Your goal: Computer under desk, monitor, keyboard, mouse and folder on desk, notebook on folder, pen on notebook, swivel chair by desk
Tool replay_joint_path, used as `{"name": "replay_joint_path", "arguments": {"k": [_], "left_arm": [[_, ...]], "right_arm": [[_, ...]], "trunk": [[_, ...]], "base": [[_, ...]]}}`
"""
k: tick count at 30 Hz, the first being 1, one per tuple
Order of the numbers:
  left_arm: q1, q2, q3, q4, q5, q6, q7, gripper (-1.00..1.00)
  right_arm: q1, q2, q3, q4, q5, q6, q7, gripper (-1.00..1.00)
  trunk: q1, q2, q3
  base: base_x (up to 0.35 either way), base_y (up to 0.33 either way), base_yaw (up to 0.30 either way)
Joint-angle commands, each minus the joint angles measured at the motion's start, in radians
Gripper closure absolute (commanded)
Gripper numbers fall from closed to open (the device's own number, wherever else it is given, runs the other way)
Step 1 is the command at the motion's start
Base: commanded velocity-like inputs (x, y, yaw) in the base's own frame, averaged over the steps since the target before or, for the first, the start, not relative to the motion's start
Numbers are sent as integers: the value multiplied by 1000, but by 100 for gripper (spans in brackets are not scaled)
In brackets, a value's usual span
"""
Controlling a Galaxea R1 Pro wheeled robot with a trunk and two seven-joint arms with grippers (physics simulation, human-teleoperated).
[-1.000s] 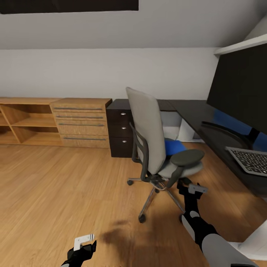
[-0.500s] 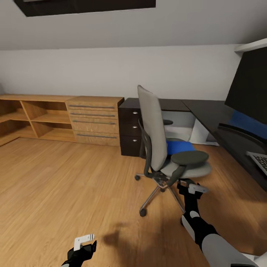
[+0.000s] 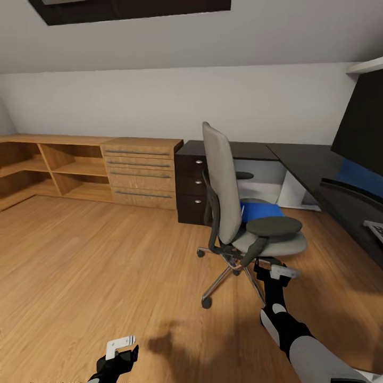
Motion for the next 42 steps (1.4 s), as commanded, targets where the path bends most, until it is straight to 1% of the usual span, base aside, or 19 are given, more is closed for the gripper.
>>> {"name": "replay_joint_path", "arguments": {"k": [1,7,27,33,42], "left_arm": [[0,-1,2,-1,5,3,0,-100],[0,-1,2,-1,5,3,1,-100],[0,-1,3,-1,6,3,1,-100],[0,-1,3,-1,7,3,1,-100],[0,-1,3,-1,7,3,1,-100]], "right_arm": [[-1,1,1,1,4,-2,0,-100],[-1,5,1,10,4,-2,0,-100],[-1,5,1,16,4,-2,0,-100],[-1,5,1,17,4,-2,0,-100],[-1,5,1,17,4,-2,0,-100]], "trunk": [[0,0,-1],[0,0,-1],[0,0,-1],[0,0,-1],[0,0,0]], "base": [[0,0,137],[0,0,212],[0,0,237],[-60,0,61],[-268,0,0]]}}
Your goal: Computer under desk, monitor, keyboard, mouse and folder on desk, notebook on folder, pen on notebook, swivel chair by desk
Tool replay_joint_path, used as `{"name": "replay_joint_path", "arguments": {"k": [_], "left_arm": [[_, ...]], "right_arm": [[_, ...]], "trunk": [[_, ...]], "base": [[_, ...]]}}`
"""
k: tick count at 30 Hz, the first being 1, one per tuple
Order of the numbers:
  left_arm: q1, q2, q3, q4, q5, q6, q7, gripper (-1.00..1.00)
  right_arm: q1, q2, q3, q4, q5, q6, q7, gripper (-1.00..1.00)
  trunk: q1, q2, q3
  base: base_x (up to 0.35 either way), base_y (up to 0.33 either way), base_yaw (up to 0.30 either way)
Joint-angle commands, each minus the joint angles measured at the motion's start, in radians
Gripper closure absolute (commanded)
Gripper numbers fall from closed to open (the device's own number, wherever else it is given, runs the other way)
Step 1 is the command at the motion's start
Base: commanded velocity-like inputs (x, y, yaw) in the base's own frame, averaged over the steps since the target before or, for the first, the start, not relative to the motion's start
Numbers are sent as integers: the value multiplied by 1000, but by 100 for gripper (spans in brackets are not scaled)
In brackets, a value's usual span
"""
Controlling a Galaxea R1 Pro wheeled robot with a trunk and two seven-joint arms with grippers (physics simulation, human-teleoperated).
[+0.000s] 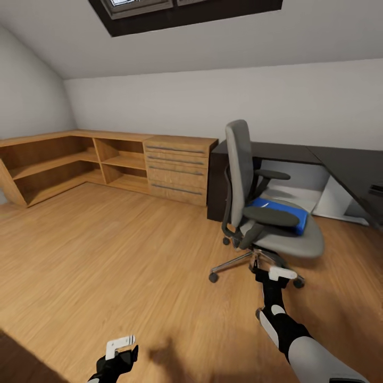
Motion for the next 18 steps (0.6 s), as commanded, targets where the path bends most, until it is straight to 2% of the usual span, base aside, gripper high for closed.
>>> {"name": "replay_joint_path", "arguments": {"k": [1,7,18], "left_arm": [[0,-1,2,-1,5,3,0,-100],[0,-1,2,-1,5,3,-2,-100],[0,-1,2,-1,5,3,-4,-100]], "right_arm": [[-1,0,-2,1,1,-3,-1,-100],[-1,0,-2,1,1,-3,-1,-100],[-1,0,-2,1,1,-3,-1,-100]], "trunk": [[-1,0,0],[-1,0,5],[-1,0,18]], "base": [[-311,0,-77],[-244,0,-142],[-42,0,-195]]}}
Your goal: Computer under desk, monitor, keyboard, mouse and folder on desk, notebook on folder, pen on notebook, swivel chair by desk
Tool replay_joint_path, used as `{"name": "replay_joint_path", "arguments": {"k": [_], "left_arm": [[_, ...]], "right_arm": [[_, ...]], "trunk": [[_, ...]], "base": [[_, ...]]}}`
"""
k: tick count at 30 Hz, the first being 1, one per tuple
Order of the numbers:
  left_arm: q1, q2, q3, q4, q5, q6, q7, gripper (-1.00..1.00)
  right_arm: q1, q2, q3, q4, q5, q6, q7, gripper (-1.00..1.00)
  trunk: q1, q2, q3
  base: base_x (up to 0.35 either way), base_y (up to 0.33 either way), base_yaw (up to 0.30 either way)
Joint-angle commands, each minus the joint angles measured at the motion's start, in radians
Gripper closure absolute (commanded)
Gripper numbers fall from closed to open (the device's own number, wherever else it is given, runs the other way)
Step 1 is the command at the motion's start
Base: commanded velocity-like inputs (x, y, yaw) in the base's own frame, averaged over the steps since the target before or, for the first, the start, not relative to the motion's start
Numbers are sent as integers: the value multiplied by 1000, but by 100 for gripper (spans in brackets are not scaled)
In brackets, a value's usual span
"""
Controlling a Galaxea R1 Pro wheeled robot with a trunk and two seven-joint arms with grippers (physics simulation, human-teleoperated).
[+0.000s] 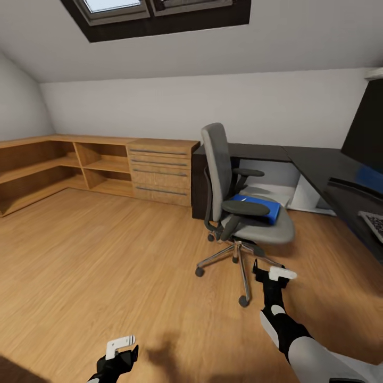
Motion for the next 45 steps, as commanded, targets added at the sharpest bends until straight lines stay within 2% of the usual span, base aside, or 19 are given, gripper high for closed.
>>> {"name": "replay_joint_path", "arguments": {"k": [1,32,38,45], "left_arm": [[0,-1,2,-1,5,3,0,-100],[0,-2,2,0,6,3,-3,-100],[0,-2,2,0,7,3,-2,-100],[0,-2,2,1,7,3,-2,-100]], "right_arm": [[-1,0,-2,1,1,-3,-1,-100],[-1,0,-4,1,0,-3,-2,-100],[-1,0,-4,1,1,-3,-1,-100],[-1,-1,-3,10,2,-2,0,-100]], "trunk": [[0,0,0],[0,0,33],[-3,1,57],[-30,50,79]], "base": [[-5,0,-203],[-1,0,-197],[0,0,-41],[0,0,-10]]}}
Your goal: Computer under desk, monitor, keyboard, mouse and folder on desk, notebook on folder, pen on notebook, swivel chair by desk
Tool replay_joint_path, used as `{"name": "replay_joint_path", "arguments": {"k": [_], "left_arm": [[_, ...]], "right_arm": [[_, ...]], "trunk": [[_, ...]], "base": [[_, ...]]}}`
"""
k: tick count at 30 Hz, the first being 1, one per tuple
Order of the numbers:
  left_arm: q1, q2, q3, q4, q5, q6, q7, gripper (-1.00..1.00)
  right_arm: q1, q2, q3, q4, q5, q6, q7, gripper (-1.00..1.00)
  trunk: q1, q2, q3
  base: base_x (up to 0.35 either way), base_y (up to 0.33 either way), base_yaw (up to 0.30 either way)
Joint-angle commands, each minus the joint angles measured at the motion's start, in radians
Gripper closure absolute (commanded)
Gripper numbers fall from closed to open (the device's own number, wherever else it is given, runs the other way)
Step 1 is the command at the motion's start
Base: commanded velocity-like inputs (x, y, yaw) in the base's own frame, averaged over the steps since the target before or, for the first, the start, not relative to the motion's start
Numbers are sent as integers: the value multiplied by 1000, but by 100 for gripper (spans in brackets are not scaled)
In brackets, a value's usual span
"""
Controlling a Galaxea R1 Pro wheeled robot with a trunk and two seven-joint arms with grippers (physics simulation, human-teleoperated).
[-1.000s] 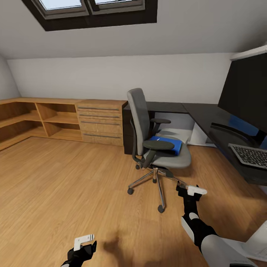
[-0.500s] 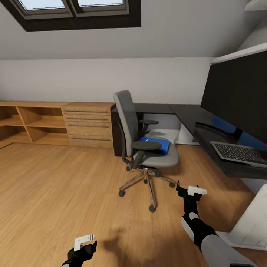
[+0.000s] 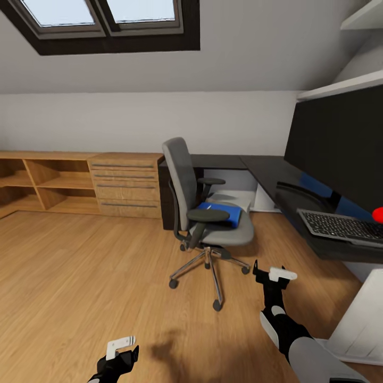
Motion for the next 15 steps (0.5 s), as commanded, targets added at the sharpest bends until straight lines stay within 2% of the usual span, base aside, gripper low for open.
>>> {"name": "replay_joint_path", "arguments": {"k": [1,15], "left_arm": [[0,-1,2,-1,6,3,0,-100],[0,-2,3,-1,6,3,-2,-100]], "right_arm": [[-1,0,-2,5,1,-3,-1,-100],[-1,1,3,34,4,-4,3,-100]], "trunk": [[-4,7,2],[-4,7,2]], "base": [[0,0,-4],[0,0,-1]]}}
